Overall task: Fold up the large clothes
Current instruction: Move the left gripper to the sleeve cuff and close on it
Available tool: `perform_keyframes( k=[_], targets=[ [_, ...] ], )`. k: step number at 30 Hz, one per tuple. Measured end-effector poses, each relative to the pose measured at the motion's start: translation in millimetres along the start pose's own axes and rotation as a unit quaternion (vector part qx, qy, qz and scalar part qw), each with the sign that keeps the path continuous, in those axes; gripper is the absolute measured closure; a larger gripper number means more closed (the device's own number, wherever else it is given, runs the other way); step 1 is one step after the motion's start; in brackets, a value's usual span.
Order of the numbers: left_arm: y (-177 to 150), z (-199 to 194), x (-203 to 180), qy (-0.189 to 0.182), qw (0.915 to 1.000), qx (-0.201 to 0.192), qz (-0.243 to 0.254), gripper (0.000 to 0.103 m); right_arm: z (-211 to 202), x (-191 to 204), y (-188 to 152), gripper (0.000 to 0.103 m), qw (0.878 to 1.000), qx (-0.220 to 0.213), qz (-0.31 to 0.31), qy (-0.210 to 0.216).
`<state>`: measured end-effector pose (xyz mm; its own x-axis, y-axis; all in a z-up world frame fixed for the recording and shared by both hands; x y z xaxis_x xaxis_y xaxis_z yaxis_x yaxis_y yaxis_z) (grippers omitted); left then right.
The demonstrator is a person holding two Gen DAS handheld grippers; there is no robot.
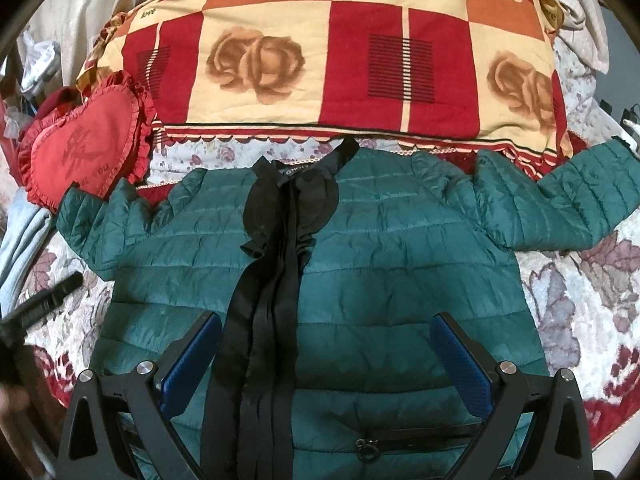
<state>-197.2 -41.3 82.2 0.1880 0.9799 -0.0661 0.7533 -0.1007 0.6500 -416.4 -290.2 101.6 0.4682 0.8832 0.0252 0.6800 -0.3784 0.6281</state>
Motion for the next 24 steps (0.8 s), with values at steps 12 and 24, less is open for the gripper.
perform_keyframes(
  k=[12,24],
  targets=[
    [99,87,125,0.039,0.9933,-0.019,-0.107,0.001,10,8,-5,0.000,1.000,0.017,-0.004,0.011],
    [150,167,171,0.045,0.9894,-0.041,-0.132,0.009,26,-2,-5,0.000,0.999,0.047,0.014,0.005]
  ],
)
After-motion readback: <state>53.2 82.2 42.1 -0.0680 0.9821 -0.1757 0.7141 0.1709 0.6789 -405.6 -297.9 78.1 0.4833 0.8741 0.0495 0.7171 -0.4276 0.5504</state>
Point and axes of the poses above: each gripper's, at about its wrist camera, not at the fingertips, and z roughly the way its jaws point, x to its left, y to its top, the point moved 6 cm from there along z, roughly the way its jaws point, and after that the axes turned 9 degrees about -z, right-handed, at the moved point
